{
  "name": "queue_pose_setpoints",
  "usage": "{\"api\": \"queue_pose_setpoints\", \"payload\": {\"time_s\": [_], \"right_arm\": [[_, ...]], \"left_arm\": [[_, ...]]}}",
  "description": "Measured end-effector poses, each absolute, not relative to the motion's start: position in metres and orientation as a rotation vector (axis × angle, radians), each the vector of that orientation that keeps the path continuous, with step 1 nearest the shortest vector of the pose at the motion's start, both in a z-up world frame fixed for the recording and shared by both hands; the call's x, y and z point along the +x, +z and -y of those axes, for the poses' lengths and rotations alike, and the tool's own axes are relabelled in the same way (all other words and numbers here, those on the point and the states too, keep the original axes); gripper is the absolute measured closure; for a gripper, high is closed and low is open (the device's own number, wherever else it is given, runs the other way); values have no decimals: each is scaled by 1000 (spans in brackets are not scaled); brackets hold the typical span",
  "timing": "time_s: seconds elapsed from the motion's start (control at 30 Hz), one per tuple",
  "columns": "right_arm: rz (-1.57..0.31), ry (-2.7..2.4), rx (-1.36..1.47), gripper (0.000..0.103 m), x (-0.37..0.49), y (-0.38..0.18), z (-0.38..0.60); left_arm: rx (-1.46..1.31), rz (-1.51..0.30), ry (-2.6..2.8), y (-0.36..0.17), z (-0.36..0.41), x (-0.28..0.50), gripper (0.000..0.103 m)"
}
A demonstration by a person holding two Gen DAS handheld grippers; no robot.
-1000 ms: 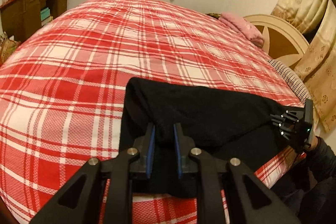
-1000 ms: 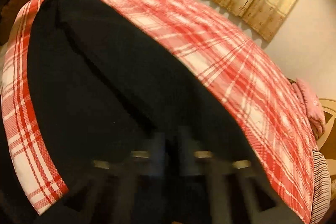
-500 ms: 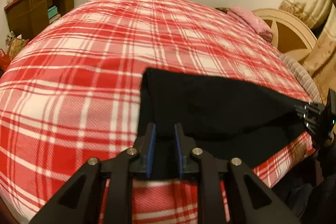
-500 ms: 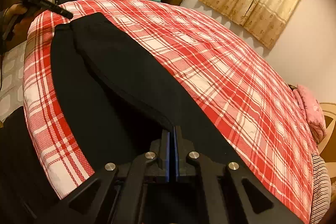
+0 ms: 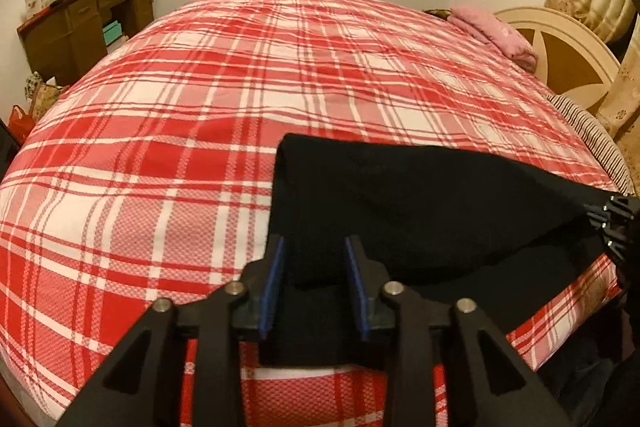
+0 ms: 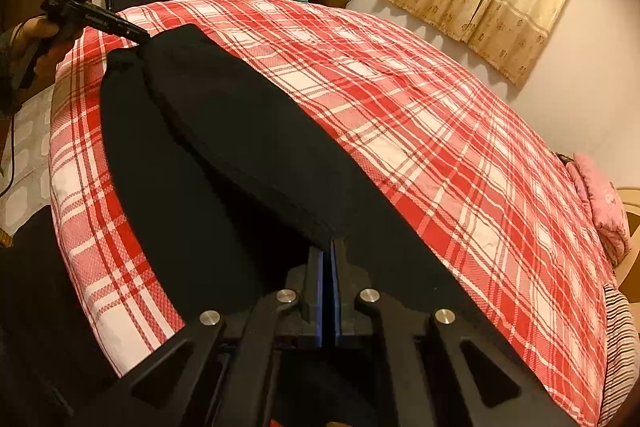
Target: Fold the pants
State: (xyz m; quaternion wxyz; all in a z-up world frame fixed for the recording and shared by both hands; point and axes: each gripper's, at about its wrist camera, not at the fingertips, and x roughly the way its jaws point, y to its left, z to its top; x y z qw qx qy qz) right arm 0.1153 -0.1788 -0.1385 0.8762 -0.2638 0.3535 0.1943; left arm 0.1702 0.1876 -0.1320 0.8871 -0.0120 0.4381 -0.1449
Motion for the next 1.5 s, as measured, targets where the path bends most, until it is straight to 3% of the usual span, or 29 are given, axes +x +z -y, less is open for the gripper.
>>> {"api": "queue_pose_setpoints", "payload": {"time_s": [0.13,0.2,0.23,0.27,0.63,0.87,0.93,0.97,1.03,1.07,1.2,1.3,1.5], "right_arm": [[-738,411,-544,100,117,-139,177],[-738,412,-540,100,118,-139,177],[-738,412,-542,100,118,-139,177],[-738,412,-542,100,117,-138,177],[-707,469,-501,100,104,-119,180],[-765,526,-549,100,86,-151,165],[-779,526,-537,100,87,-156,166],[-781,525,-535,100,88,-156,167],[-783,523,-537,100,89,-154,169],[-782,522,-539,100,90,-153,170],[-786,519,-538,100,90,-153,170],[-794,522,-537,100,89,-158,170],[-800,525,-528,100,90,-162,170]], "left_arm": [[-13,-926,-309,-139,-178,176,65],[-9,-930,-293,-141,-177,178,77],[6,-925,-273,-140,-177,179,90],[12,-923,-268,-139,-178,179,93],[-275,-828,-410,-75,-242,150,99],[-250,-925,-338,-116,-245,154,98],[-227,-933,-326,-122,-233,157,89],[-218,-938,-322,-125,-228,159,70],[-145,-909,-276,-125,-213,162,41],[-111,-884,-270,-123,-209,162,35],[-59,-874,-293,-125,-193,169,35],[-6,-886,-268,-131,-187,171,45],[25,-904,-251,-141,-179,165,83]]}}
